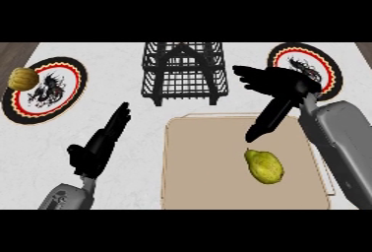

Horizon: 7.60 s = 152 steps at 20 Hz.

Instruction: Pick the pear from the tray and place it in the tiered basket

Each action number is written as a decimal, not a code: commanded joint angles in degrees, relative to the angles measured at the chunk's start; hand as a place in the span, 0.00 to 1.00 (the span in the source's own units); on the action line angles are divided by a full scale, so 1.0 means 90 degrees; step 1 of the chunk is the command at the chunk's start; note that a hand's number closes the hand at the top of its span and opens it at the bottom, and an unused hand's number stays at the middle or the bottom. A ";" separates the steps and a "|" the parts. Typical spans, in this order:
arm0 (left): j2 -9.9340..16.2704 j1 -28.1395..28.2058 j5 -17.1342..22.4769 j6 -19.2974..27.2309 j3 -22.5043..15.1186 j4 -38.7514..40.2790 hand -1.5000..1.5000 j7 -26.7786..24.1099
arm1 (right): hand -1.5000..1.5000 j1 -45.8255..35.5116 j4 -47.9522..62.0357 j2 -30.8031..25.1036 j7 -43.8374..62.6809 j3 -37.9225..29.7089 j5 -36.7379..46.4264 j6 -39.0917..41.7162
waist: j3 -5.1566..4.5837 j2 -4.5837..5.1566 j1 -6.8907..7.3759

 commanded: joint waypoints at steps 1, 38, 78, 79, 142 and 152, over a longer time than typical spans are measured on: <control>0.0025 -0.0052 -0.0009 -0.0090 -0.0007 0.0041 0.50 -0.0002 | 0.00 -0.0666 0.0141 -0.0855 0.0546 0.0515 -0.0090 0.1827 | 0.0000 0.0035 0.0091; -0.0328 0.0741 -0.0493 -0.0325 0.0408 -0.0454 0.50 -0.0044 | 0.00 0.0154 0.0132 -0.0252 0.1585 0.1698 0.0947 0.2555 | 0.0012 -0.0034 -0.0114; -0.0828 0.0131 -0.1013 -0.0707 0.1081 0.0076 0.50 -0.0003 | 1.00 0.1198 -0.0615 -0.1129 -0.1722 -0.0210 0.5608 0.0765 | 0.0037 0.0022 -0.0182; -0.0792 0.0216 -0.1034 -0.0694 0.1089 0.0131 0.50 0.0046 | 1.00 0.1069 -0.0703 -0.1396 -0.1799 -0.0334 0.5885 0.0443 | 0.0040 0.0015 -0.0189; -0.1043 -0.0243 -0.1280 -0.1055 0.1222 0.0269 0.50 0.0106 | 0.00 -0.5951 0.6601 0.2567 -0.1546 -0.3508 0.4146 -0.2543 | 0.0001 0.0121 0.0189; -0.1168 -0.0227 -0.1296 -0.0871 0.1316 0.0197 0.50 0.0104 | 0.00 -0.6021 0.6162 0.1966 -0.1839 -0.3621 0.4286 -0.4073 | 0.0002 0.0077 0.0039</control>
